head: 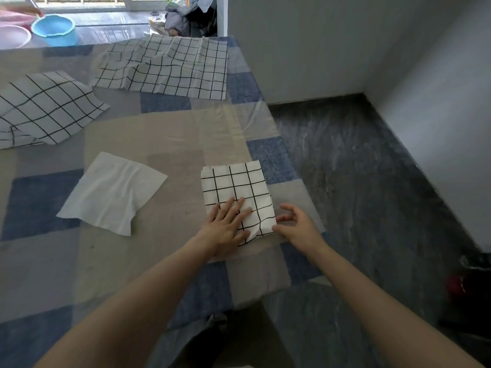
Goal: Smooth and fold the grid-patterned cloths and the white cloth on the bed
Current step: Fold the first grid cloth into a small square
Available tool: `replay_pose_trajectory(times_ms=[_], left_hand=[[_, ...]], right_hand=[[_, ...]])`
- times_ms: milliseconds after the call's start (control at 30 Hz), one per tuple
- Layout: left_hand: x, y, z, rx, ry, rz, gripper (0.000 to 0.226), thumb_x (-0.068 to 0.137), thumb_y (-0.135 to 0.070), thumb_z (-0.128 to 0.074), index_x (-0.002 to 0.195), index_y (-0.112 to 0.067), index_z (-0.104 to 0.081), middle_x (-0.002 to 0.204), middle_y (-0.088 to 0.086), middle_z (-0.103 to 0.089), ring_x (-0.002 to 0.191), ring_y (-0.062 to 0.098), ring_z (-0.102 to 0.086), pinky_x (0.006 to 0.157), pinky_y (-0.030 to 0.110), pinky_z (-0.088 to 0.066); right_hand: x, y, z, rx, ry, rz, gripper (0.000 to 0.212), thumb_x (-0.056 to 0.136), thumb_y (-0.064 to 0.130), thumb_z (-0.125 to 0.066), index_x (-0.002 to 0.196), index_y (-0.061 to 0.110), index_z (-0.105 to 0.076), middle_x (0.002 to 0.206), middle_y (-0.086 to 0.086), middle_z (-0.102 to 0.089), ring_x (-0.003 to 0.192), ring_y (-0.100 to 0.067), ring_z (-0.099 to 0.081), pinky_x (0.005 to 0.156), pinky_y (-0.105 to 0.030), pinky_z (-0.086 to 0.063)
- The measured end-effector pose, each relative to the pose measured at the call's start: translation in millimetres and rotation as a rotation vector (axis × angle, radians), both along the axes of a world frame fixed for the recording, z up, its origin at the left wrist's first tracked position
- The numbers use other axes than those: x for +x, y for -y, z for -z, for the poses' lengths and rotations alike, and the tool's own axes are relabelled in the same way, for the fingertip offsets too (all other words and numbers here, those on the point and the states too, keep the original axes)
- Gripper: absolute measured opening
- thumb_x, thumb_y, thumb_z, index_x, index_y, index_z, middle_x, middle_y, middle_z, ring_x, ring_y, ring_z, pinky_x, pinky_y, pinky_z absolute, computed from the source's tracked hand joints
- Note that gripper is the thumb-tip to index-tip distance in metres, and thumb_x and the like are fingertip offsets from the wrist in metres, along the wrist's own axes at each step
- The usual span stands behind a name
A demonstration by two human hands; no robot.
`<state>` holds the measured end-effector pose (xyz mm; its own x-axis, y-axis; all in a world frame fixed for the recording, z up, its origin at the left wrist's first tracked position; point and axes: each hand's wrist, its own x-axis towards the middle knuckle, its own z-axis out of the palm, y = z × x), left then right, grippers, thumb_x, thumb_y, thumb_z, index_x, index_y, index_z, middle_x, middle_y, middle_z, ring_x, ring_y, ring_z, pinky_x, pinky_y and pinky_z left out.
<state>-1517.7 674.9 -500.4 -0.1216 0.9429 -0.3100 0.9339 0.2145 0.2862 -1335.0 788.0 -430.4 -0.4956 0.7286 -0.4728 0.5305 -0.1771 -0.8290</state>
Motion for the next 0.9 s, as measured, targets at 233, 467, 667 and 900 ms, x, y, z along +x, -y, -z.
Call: replay_pose_trajectory(times_ms=[233, 467, 667, 900], left_hand=[[0, -1, 0, -0.008, -0.001, -0.002, 0.082, 0.078, -0.068, 0.002, 0.153, -0.035, 0.002, 0.160, -0.008, 0.018, 0.144, 0.014, 0.027, 0.115, 0.043, 0.015], [-2, -1, -1, -0.018, -0.002, 0.005, 0.079, 0.080, -0.070, 0.000, 0.152, -0.037, 0.006, 0.160, -0.009, 0.019, 0.143, 0.013, 0.028, 0.115, 0.042, 0.016], [-3, 1, -1, -0.014, -0.012, 0.009, 0.082, 0.083, -0.075, -0.018, 0.152, -0.038, 0.005, 0.160, -0.009, 0.020, 0.143, 0.013, 0.028, 0.116, 0.042, 0.016], [-2, 2, 1, 0.004, -0.047, 0.019, 0.086, 0.080, -0.077, -0.015, 0.153, -0.037, 0.005, 0.160, -0.008, 0.020, 0.144, 0.014, 0.028, 0.116, 0.041, 0.017]], right_hand=[[-3, -2, 4, 0.083, 0.098, -0.105, 0.062, 0.080, 0.014, -0.076, 0.134, 0.014, -0.045, 0.097, -0.010, -0.064, 0.084, -0.018, -0.063, 0.074, -0.029, -0.052], [3, -10, 10, 0.142, 0.283, -0.183, 0.042, 0.082, 0.020, -0.073, 0.117, 0.013, -0.051, 0.093, -0.007, -0.065, 0.082, -0.017, -0.060, 0.063, -0.021, -0.043], [2, -16, 19, 0.183, 0.415, -0.129, 0.034, 0.072, 0.020, -0.081, 0.087, 0.020, -0.051, 0.079, -0.001, -0.069, 0.078, -0.016, -0.064, 0.073, -0.032, -0.051], [-2, -22, 8, 0.563, 0.582, -0.153, 0.019, 0.082, 0.022, -0.057, 0.100, 0.017, -0.056, 0.094, -0.004, -0.065, 0.087, -0.025, -0.060, 0.071, -0.035, -0.049]])
